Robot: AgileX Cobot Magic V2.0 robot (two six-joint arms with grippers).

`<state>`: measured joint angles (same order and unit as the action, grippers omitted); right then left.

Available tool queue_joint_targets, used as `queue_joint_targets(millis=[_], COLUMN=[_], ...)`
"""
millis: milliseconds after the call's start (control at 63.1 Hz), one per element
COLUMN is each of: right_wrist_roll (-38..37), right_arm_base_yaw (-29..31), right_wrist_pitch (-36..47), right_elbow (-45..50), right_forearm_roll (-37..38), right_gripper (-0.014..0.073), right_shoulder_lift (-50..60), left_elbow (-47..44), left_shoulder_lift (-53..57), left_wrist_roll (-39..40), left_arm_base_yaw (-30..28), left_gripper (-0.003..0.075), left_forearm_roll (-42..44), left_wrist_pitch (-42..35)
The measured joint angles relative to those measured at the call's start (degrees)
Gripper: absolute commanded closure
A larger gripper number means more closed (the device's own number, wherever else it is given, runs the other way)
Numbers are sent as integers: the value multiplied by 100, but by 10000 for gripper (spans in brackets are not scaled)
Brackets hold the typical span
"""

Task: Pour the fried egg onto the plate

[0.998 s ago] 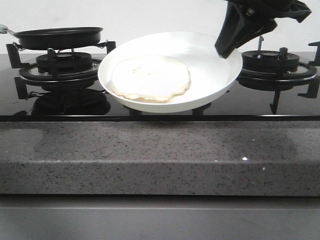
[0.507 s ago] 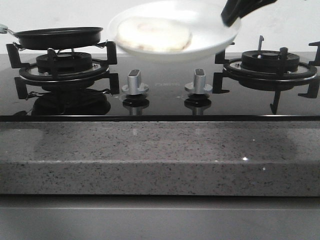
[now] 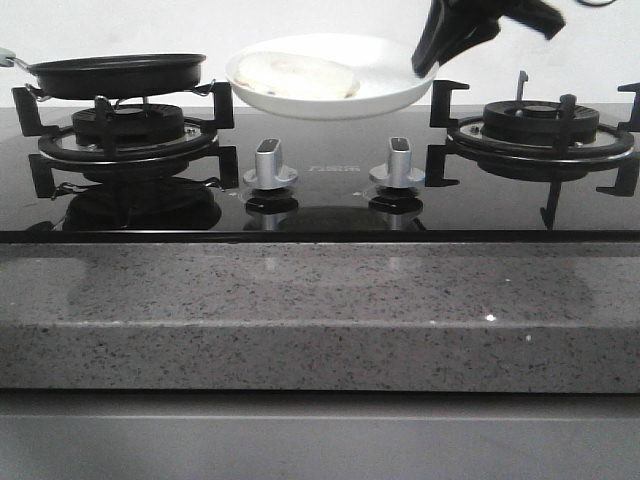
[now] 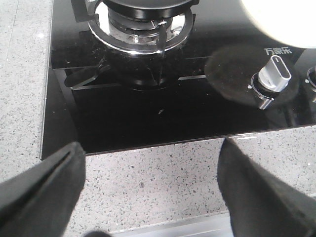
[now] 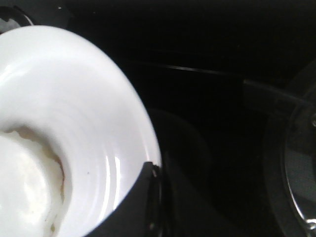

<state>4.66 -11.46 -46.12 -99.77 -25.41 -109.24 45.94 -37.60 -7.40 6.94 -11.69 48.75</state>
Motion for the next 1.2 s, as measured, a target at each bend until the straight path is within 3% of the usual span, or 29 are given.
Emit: queue_joint_targets(millis=[333, 428, 602, 681, 998, 1204], right_wrist_roll=[0, -3, -43, -43, -16, 20], right_arm_base_yaw=[88, 116, 118, 118, 118, -222], right_wrist_pitch=[-255, -297, -361, -361, -542, -577], right_elbow=[-396, -396, -400, -426, -518, 25], right_forearm_roll=[111, 176, 176, 176, 243, 894], right_gripper=[704, 626, 398, 351, 351, 355], right_shoulder_lift=[-709, -763, -801, -801, 51, 1309], left_elbow=[0, 0, 0, 0, 0, 0], left_shoulder_lift=[0, 0, 0, 0, 0, 0], left_wrist_roll=[0, 0, 0, 0, 0, 0], left_arm_base_yaw=[0, 0, 0, 0, 0, 0], left_gripper=[174, 174, 174, 174, 174, 174], left_forearm_roll=[0, -12, -22, -31, -45, -45], left_wrist_pitch=[0, 0, 0, 0, 11, 11])
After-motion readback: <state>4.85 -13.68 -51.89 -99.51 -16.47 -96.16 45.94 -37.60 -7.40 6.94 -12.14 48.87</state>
